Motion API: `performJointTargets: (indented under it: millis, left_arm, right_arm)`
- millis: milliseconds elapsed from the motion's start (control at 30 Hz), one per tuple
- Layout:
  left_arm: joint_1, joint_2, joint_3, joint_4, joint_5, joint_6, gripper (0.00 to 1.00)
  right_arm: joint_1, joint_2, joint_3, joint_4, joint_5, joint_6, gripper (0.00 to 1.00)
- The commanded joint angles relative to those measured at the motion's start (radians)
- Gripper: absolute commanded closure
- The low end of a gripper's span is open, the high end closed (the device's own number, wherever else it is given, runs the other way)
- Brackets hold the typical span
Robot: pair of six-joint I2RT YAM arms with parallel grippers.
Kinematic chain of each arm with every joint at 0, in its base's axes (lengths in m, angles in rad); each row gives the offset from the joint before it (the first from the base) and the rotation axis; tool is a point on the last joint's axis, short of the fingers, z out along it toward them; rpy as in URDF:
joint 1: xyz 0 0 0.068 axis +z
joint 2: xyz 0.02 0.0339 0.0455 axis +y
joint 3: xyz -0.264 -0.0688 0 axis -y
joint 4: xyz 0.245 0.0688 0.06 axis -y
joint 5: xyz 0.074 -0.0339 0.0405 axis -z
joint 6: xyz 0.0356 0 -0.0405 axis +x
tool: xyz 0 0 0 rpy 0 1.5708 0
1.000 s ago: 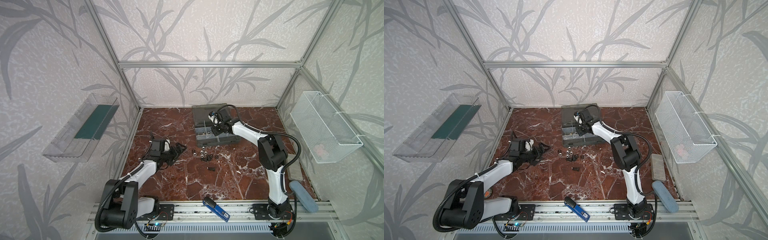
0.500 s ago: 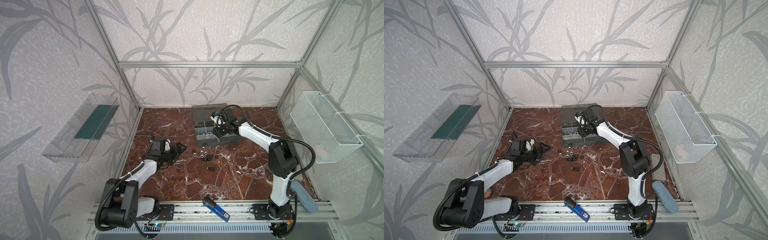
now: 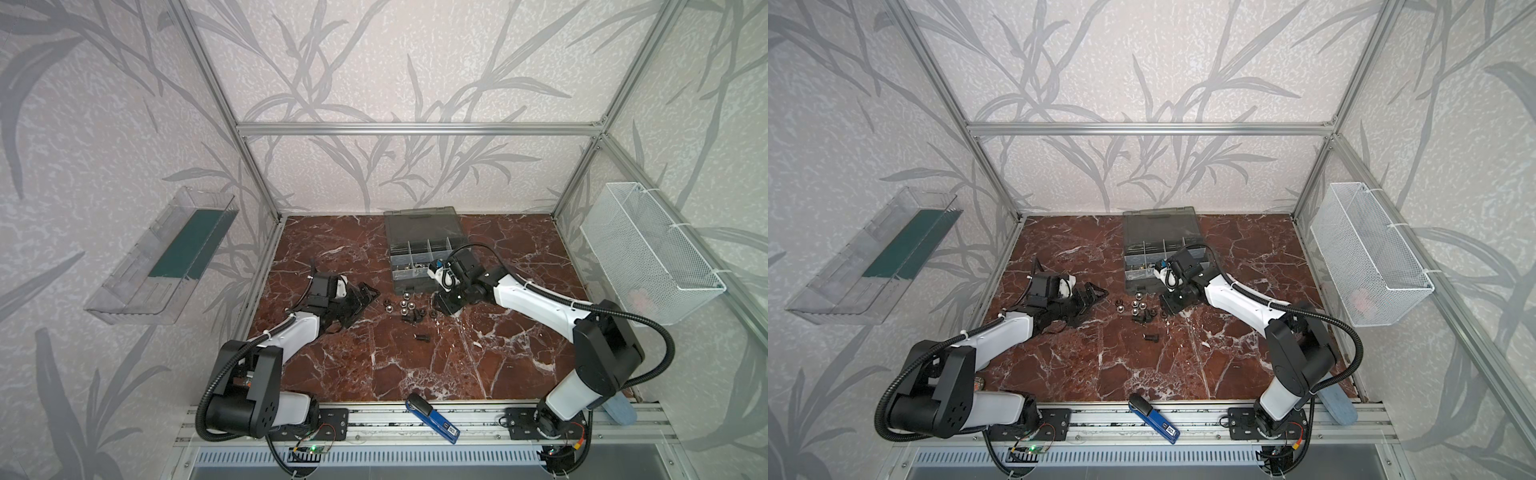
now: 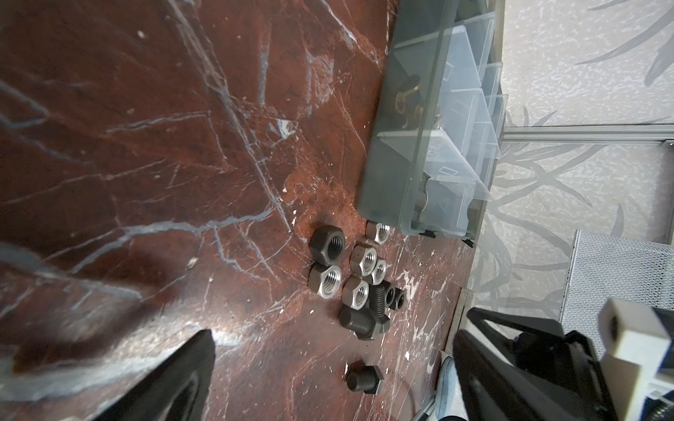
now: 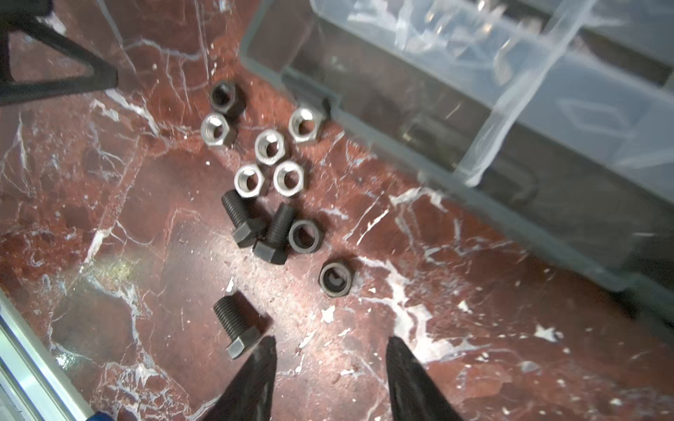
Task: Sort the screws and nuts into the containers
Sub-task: 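Move the right gripper back to the pile over a black hex nut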
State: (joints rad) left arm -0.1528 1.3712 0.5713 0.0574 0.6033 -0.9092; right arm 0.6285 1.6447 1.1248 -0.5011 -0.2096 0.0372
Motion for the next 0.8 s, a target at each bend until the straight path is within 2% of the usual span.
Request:
performJointTargets:
  millis: [0,167,433,767]
  left_arm:
    - [-0.01,0.021,0.034,0.022,0.015,-0.003,0.0]
    - [-0.014,0.025,0.035,0.022,0.012,-0.005,0.0]
    - [-0.014,0.023,0.03,0.025,0.011,-0.005,0.01]
    - [-0.014,0.023,0.032,0.024,0.011,-0.003,0.0]
  right_arm:
    - [0.018,0.009,-0.021,0.016,0.013,0.059,0.49]
    - [0.047,0.04,-0.029,0.057,0.007,0.088,0.49]
    - [0.058,0.127,0.003,0.062,0.088,0.087,0.48]
    - [0.058,0.19,0.033,0.093,0.126,0.103,0.49]
